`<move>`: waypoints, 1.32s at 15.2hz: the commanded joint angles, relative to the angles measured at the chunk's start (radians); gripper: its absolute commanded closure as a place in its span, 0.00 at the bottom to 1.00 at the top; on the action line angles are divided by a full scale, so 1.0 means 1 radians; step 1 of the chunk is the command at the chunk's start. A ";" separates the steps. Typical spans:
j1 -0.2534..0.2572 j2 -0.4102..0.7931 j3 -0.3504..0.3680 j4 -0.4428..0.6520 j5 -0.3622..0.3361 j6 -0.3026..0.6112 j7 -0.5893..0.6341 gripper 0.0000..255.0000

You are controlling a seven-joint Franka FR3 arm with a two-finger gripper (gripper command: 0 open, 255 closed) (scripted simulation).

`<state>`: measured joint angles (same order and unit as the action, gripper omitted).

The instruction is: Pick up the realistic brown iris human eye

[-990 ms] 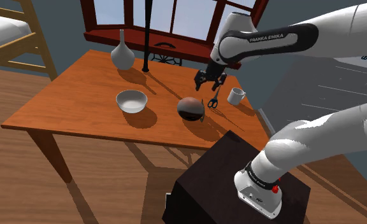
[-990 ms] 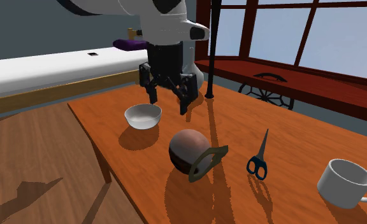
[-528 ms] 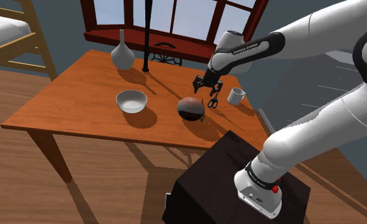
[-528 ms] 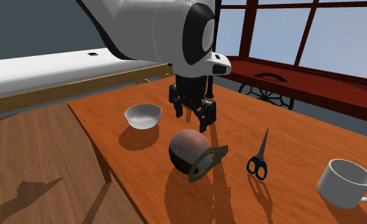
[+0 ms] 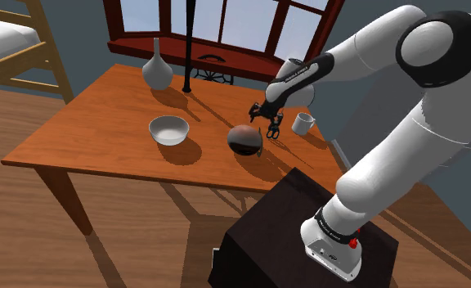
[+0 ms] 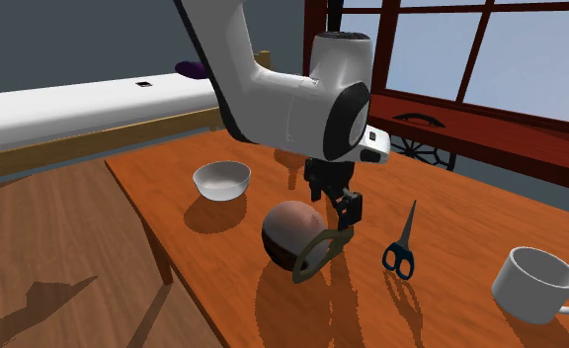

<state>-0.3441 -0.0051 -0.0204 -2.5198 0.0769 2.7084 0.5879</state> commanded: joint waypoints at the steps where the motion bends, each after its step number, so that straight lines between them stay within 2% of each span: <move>1: -0.013 0.066 -0.012 0.006 0.014 0.074 0.033 0.00; 11: -0.022 0.191 -0.002 0.011 0.060 0.197 0.006 0.00; 12: -0.024 0.189 -0.003 0.011 0.061 0.195 0.003 1.00; 16: -0.052 0.211 0.008 0.026 0.086 0.202 -0.038 1.00; 20: -0.055 0.214 0.011 0.017 0.092 0.214 -0.044 1.00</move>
<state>-0.3985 0.2004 -0.0164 -2.4940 0.1649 2.9349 0.5511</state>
